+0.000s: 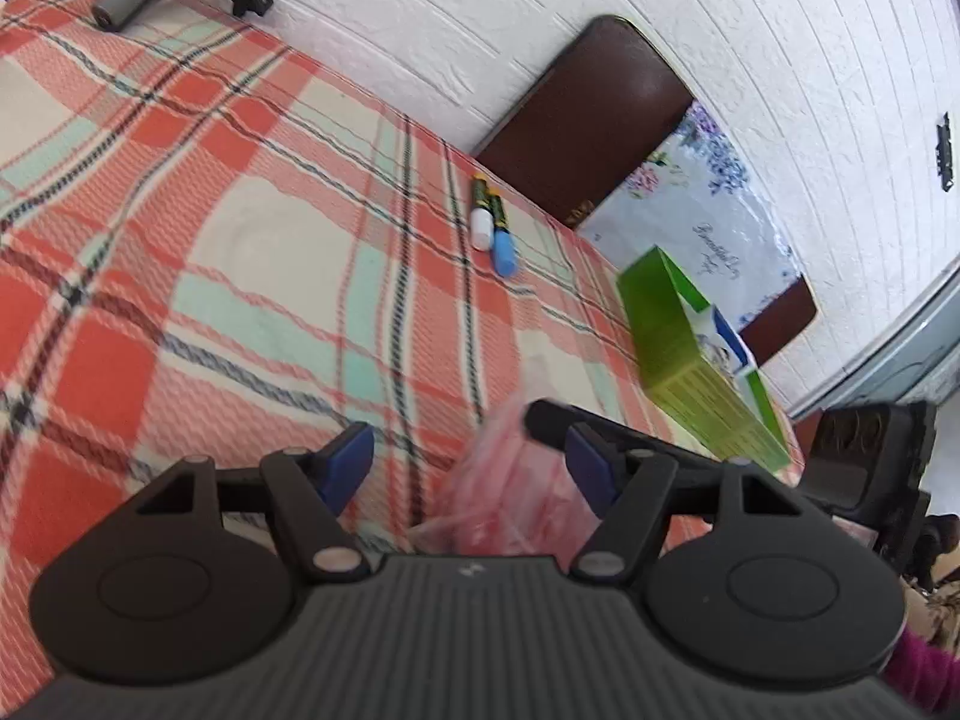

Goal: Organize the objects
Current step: 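Close the left gripper on the zip bag while the right gripper holds it, then carry the zip bag with both grippers into the green box and release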

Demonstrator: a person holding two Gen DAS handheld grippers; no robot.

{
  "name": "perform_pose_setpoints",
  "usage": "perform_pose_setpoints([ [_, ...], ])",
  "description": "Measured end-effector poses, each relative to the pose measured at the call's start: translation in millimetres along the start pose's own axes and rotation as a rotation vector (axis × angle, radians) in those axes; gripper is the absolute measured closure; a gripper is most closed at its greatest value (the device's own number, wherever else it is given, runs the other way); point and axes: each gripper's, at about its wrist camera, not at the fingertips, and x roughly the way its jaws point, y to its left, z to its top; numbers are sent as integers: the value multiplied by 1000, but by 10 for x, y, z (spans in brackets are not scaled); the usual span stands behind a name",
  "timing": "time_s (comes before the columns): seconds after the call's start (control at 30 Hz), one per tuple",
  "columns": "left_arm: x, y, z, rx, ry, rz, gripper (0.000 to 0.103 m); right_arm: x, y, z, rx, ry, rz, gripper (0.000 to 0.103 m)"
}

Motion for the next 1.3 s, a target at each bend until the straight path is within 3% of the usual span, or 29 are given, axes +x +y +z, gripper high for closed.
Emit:
perform_pose_setpoints([
  [0.1,13,-101,-23,5,41,-22,32,-263,-172,-88,52,-42,-2,25],
  [0.17,58,-189,-69,17,83,-21,32,-307,-216,-131,19,-26,-57,25],
  [0.37,148,-254,-207,-26,131,93,36,-201,-191,-223,-16,4,-3,28],
  [0.4,136,-264,-224,-26,131,104,37,-196,-186,-245,-15,8,11,30],
  [0.47,113,-277,-265,-18,132,127,52,-199,-172,-275,-1,24,59,47],
  [0.7,294,-518,-292,37,187,87,60,-390,-476,-443,264,19,138,63],
  [1.0,915,-1299,-301,212,278,-21,61,-1095,-992,-554,434,-188,-1,66],
  [1.3,1499,-2378,-98,424,262,-154,61,-1798,-1620,-203,476,-446,-149,66],
])
